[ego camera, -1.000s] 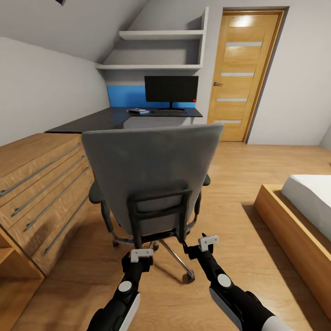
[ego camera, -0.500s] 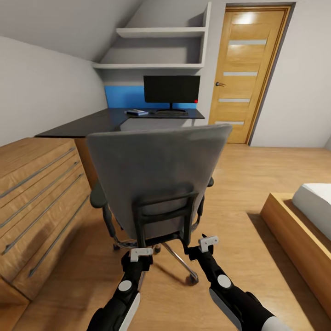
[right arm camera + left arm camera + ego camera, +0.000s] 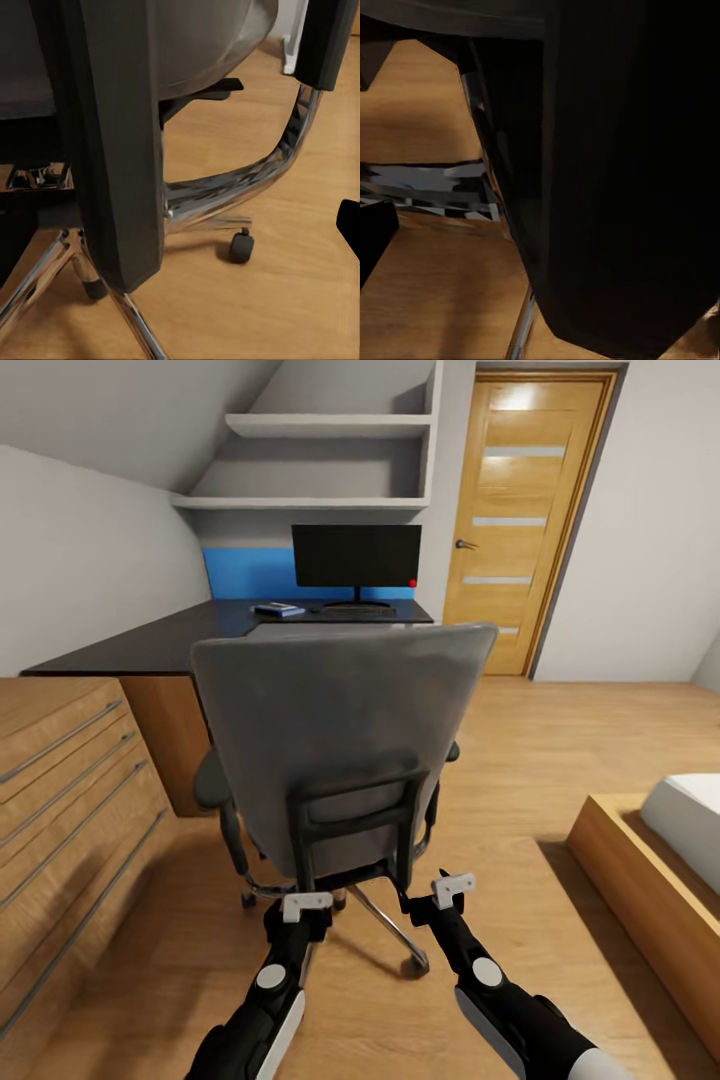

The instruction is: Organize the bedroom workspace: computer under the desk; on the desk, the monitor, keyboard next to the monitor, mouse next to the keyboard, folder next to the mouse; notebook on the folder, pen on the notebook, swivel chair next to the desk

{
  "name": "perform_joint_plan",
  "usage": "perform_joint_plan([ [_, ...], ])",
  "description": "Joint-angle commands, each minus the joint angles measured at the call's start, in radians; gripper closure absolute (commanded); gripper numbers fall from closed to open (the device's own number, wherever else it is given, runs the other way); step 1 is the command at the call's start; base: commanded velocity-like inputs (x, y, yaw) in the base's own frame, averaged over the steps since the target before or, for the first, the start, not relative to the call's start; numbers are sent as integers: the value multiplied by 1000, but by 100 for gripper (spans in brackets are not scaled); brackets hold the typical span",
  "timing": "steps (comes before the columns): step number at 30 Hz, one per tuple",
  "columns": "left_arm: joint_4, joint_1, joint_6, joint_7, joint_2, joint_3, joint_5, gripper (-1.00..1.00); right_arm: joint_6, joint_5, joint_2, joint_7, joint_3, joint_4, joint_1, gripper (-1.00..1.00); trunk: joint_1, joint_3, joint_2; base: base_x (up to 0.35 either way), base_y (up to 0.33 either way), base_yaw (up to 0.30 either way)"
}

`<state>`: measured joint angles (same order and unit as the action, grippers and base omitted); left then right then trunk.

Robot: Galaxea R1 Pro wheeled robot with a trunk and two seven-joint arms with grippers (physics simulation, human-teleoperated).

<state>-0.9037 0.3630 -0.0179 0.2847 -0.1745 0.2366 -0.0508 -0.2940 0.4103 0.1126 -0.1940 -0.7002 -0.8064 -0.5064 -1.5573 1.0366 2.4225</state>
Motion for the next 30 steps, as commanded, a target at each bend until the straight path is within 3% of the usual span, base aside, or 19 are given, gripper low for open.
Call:
perform_joint_plan([
  [1, -3, 1, -1, 5, 1, 2, -6, -100, -5, 10, 2, -8, -8, 0, -1, -100, 0, 1, 0, 331, 35, -1],
  [14, -7, 1, -1, 7, 20, 1, -8, -100, -7, 11, 2, -7, -7, 9, -1, -100, 0, 1, 0, 331, 10, 0],
  [30, -7, 1, -2, 7, 21, 1, -9, -100, -7, 10, 1, -7, -7, 25, -1, -100, 0, 1, 0, 331, -52, 0],
])
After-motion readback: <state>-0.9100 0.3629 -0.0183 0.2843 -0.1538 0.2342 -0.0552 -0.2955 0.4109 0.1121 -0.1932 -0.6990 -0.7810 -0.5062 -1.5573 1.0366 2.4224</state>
